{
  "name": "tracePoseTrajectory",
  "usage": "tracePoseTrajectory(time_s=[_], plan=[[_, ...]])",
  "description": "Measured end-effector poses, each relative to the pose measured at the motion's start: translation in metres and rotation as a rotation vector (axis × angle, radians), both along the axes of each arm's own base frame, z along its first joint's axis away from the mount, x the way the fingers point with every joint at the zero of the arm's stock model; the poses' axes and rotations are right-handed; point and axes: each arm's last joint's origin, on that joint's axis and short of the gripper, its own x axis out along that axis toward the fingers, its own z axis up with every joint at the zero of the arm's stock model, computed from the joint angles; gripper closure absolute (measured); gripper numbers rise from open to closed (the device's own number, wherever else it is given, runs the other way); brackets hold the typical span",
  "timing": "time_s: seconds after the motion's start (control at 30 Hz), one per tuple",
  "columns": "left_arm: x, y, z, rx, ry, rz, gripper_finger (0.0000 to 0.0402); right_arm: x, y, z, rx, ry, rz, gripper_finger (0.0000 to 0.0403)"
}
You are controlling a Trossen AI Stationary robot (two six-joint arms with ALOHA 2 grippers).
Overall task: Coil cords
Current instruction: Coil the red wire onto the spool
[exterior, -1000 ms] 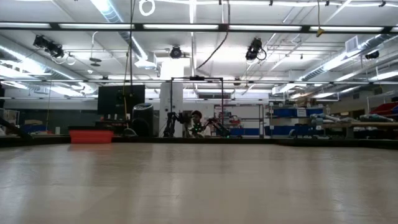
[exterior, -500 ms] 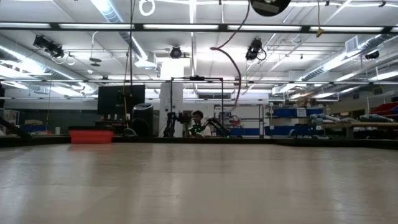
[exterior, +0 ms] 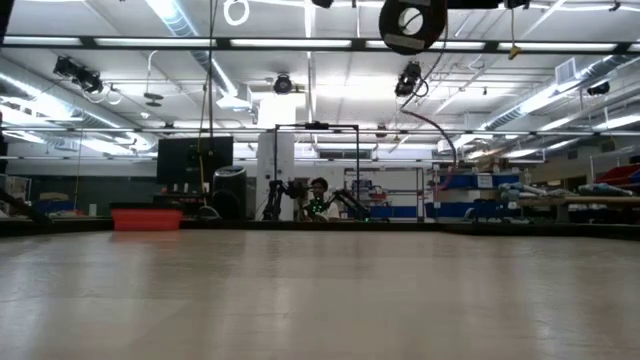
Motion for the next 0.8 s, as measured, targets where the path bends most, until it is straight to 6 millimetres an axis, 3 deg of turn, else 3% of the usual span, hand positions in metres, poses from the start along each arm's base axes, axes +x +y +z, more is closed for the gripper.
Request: tracePoseTrajectory(time_s=[0.3,0.8], plan=[[0.013,0.004,-0.019,0.019,0.01,0.019,0.0401,0.0,0.001,0.011,0.04,-0.106,0.007,0.0402],[0.02,0.007,-0.025,-0.02,-0.046,0.038,0.0401,-0.002,0.008,0.02,0.167,-0.22,0.117,0.0402]])
